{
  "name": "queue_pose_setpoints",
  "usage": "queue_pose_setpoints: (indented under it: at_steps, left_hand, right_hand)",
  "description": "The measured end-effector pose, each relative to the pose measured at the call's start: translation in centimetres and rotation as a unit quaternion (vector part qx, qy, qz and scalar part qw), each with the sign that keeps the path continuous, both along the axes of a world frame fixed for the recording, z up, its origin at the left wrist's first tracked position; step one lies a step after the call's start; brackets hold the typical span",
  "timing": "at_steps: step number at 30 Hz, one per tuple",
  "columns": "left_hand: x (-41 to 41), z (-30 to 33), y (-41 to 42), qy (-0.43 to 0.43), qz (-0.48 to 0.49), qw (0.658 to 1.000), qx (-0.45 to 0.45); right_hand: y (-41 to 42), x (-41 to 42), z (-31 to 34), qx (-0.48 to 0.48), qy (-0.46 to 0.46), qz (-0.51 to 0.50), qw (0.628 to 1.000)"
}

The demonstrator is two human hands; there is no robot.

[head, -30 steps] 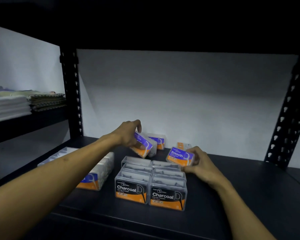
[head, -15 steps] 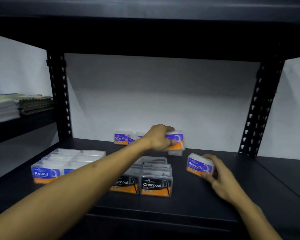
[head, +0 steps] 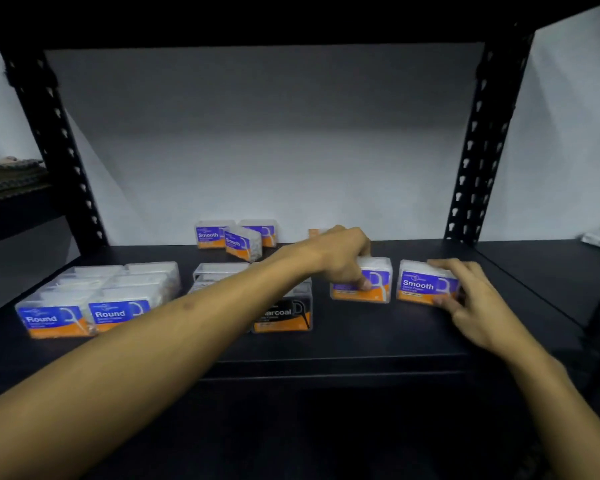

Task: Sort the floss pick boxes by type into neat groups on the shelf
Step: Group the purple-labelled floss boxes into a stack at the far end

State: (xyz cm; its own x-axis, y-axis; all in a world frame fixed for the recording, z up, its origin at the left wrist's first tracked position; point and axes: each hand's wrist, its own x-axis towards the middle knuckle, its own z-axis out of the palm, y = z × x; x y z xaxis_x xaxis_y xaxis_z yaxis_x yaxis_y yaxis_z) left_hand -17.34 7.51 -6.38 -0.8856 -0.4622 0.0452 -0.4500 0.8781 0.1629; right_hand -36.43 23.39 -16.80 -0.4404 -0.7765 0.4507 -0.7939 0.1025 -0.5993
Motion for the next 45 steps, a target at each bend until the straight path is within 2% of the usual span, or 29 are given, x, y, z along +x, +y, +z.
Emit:
queue_pose_setpoints:
  at_steps: [8, 10, 13, 17, 41, 45]
  left_hand:
    - [-1.5, -1.2, 0.2, -0.081, -0.016, 0.997, 0.001]
    - [-1.6, -0.9, 0.2, -0.091, -0.022, 0.996, 0.01]
    - [-1.9, -0.9, 0.5, -0.08, -0.032, 0.995, 0.04]
    - [-2.7, -1.9, 1.1, -0.044, -0.08, 0.995, 0.043]
    - [-1.7, -4.1, 2.6, -0.006, -0.031, 0.999, 0.034]
    - [-1.6, -4.2, 3.2, -0.009, -0.021, 0.999, 0.023]
  right_hand:
    - [0.5, -1.4, 0.1, -0.027, -0.054, 0.046, 0.997]
    - [0.3, -1.9, 0.4, -0.017, -0.095, 0.055, 0.994]
    - [0.7, -2.3, 1.2, -0.001, -0.173, 0.117, 0.978]
    - [1.0, -2.3, 1.5, 0.012, -0.218, 0.174, 0.96]
    - [1.5, -0.8, 1.4, 0.0, -0.254, 0.204, 0.945]
    - [1.4, -0.4, 1.5, 0.006, -0.225, 0.202, 0.953]
